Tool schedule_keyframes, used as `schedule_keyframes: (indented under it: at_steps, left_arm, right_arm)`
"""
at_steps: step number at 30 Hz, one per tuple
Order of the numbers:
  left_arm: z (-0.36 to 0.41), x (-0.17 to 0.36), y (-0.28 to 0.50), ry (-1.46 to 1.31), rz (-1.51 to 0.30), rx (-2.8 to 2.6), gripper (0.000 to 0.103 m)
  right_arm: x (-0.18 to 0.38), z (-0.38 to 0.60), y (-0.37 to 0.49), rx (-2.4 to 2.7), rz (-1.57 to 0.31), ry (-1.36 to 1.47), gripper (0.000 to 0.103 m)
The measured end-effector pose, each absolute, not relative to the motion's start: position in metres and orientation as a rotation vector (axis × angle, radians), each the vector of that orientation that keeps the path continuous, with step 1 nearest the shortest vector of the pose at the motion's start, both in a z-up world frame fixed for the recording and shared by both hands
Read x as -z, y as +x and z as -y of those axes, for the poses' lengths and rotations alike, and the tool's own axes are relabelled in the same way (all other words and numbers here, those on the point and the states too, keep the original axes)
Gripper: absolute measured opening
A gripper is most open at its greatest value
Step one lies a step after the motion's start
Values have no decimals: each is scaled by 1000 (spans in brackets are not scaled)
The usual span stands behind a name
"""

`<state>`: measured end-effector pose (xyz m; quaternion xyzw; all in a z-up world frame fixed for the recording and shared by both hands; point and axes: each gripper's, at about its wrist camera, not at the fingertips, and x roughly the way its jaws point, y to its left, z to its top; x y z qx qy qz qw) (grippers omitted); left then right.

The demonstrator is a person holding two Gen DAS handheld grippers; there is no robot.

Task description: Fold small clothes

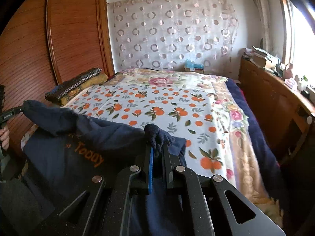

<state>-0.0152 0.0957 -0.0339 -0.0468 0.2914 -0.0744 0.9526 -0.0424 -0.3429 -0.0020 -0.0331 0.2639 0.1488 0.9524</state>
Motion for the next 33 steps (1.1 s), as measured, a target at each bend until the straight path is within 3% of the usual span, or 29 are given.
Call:
schedule_keyframes:
  at_steps: [8,13,15,17,21,29,33]
  left_arm:
    - [-101,25,-34,-80,-596,114,4]
    - [-98,32,-26,-60,-630,80,10]
    - [-101,33,-25,-67,-624,75,31]
    - [-103,32,-24,-78,-615,86,45]
    - [-99,30,-12,-32,-621,92,61]
    - [-95,43,26,40,-662,74,62]
    - [-97,59,47,40,-717,85,62]
  right_arm:
    - [0,352,-81,-279,-592,-56,7]
    - [2,348,-76,-275,-643,-60,7]
    - [-6,348,-76,-288,-640,-46,7]
    - [-16,348,-77,-285,-619,-62,16]
    - [-21,343,-75,-273,-594,-89,30]
    - [-12,324,-41,-271,-598,-136,43]
    - [1,320,-23,-276,-627,-134,44]
